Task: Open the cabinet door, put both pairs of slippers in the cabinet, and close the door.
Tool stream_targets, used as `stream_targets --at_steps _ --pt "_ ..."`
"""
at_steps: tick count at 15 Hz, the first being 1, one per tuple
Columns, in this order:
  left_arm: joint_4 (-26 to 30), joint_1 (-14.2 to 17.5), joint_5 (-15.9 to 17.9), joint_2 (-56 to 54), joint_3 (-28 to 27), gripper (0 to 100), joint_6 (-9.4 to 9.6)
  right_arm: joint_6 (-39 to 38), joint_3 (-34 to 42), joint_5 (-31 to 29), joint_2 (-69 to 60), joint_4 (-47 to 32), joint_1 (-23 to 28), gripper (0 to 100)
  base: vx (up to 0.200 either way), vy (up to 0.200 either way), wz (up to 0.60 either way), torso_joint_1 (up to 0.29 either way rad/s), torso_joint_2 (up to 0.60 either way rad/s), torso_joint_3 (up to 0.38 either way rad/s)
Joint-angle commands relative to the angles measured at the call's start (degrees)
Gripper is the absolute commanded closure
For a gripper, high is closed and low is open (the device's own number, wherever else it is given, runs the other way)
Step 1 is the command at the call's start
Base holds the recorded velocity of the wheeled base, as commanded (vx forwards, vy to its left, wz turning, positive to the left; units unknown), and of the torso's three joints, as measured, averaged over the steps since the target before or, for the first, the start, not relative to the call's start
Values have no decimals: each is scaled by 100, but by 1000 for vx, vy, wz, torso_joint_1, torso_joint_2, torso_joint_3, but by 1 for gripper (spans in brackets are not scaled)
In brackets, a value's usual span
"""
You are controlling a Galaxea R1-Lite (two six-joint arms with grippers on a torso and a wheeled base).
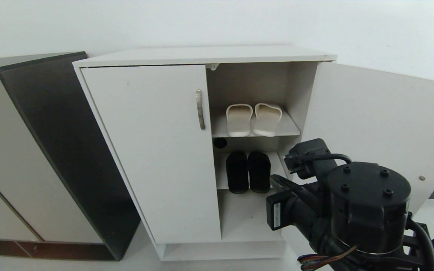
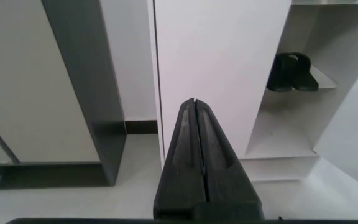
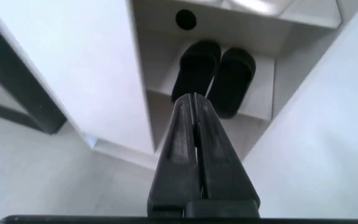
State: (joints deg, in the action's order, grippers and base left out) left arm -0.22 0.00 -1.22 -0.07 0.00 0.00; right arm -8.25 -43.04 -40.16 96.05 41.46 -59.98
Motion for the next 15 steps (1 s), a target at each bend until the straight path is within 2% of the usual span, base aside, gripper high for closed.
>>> stream_targets --at_steps 1,3,15 --pt "-4 0 8 7 0 100 0 -1 7 -10 28 2 -5 100 -200 0 0 2 -2 2" --pt "4 0 8 7 0 100 0 -10 59 -1 28 2 -5 100 -200 0 0 0 2 5" --pt "-4 0 8 7 0 100 0 34 279 113 54 389 109 100 0 0 0 0 0 0"
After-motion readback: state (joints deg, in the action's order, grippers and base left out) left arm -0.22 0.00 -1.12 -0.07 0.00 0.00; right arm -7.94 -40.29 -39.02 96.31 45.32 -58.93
